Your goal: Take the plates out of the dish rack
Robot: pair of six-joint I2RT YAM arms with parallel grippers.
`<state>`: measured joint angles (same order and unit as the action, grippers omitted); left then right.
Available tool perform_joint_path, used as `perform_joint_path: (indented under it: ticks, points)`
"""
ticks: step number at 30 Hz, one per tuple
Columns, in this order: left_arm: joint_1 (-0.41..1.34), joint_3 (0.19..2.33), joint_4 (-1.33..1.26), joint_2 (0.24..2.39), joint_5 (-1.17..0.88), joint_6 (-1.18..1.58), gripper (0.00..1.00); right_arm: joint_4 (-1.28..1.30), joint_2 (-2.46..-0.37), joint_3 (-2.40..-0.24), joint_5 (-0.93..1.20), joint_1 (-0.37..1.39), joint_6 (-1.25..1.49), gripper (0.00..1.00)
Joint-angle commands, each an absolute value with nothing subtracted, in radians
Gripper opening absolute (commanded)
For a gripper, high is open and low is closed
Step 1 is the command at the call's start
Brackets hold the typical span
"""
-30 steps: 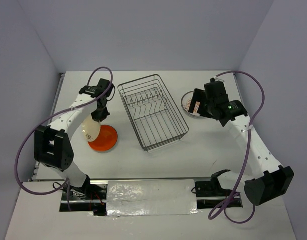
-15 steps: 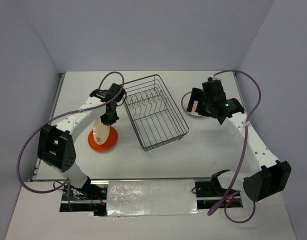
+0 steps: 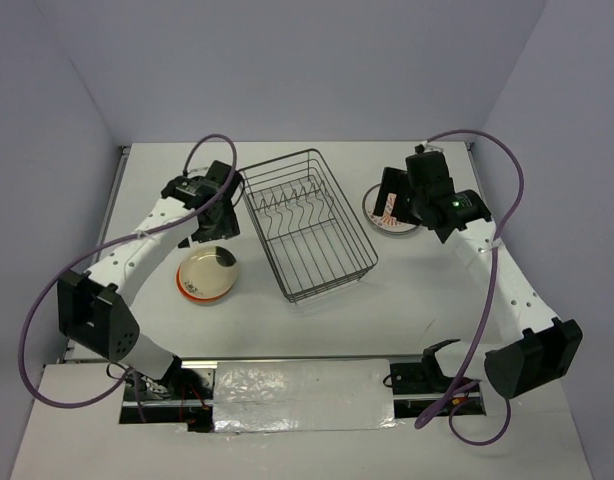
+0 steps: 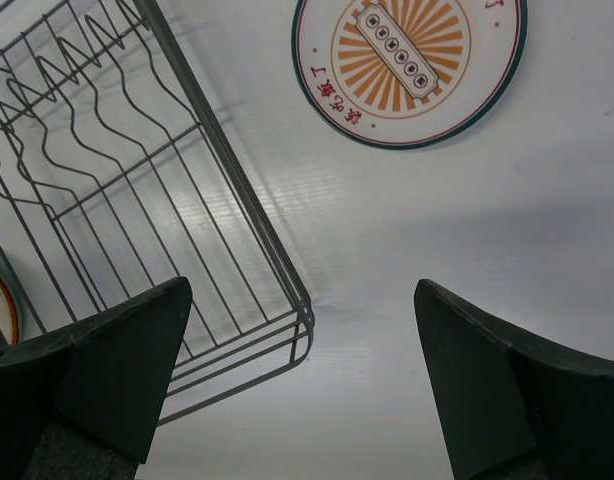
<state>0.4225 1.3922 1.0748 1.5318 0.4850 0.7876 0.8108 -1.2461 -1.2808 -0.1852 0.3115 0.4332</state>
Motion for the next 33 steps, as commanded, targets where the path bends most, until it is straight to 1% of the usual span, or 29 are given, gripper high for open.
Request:
perform_joint_path:
  ticks: [1,5,6,8,9,12,17,21,24,28,31,33]
  points:
    - [0.378,1.442,1.114,1.47,0.578,0.775,0.99,0.813,-1.244,-1.383,-0.21,0.314,0.388,1.0]
    - [0.229,1.399,1.023,1.418,0.542,0.689,1.0,0.842,-1.217,-1.431,-0.21,0.313,0.364,1.0]
    - [0.15,1.39,1.002,1.407,0.517,0.657,0.99,0.853,-1.209,-1.437,-0.213,0.313,0.354,1.0]
    - [0.051,1.382,0.965,1.379,0.464,0.634,1.0,0.862,-1.186,-1.453,-0.215,0.311,0.342,1.0]
    - [-0.042,1.382,0.953,1.37,0.419,0.609,1.0,0.868,-1.157,-1.457,-0.219,0.311,0.334,1.0]
    - [-0.116,1.393,0.921,1.294,0.408,0.555,0.99,0.874,-1.079,-1.454,-0.245,0.311,0.316,1.0]
    - [-0.118,1.358,0.888,1.146,0.425,0.535,1.0,0.932,-0.985,-1.466,-0.319,0.308,0.307,1.0]
    - [-0.109,1.272,0.882,1.004,0.414,0.54,0.99,0.962,-0.907,-1.474,-0.354,0.308,0.304,1.0]
    - [-0.077,1.252,0.913,0.96,0.432,0.531,0.99,0.992,-0.851,-1.479,-0.406,0.307,0.293,1.0]
    - [-0.037,1.249,0.939,0.93,0.569,0.531,0.99,1.048,-0.792,-1.468,-0.459,0.308,0.305,1.0]
    - [-0.029,1.301,0.976,0.936,0.604,0.554,1.0,1.078,-0.75,-1.468,-0.477,0.308,0.333,1.0]
    - [-0.011,1.376,1.0,0.959,0.636,0.56,0.99,1.086,-0.709,-1.465,-0.503,0.307,0.348,1.0]
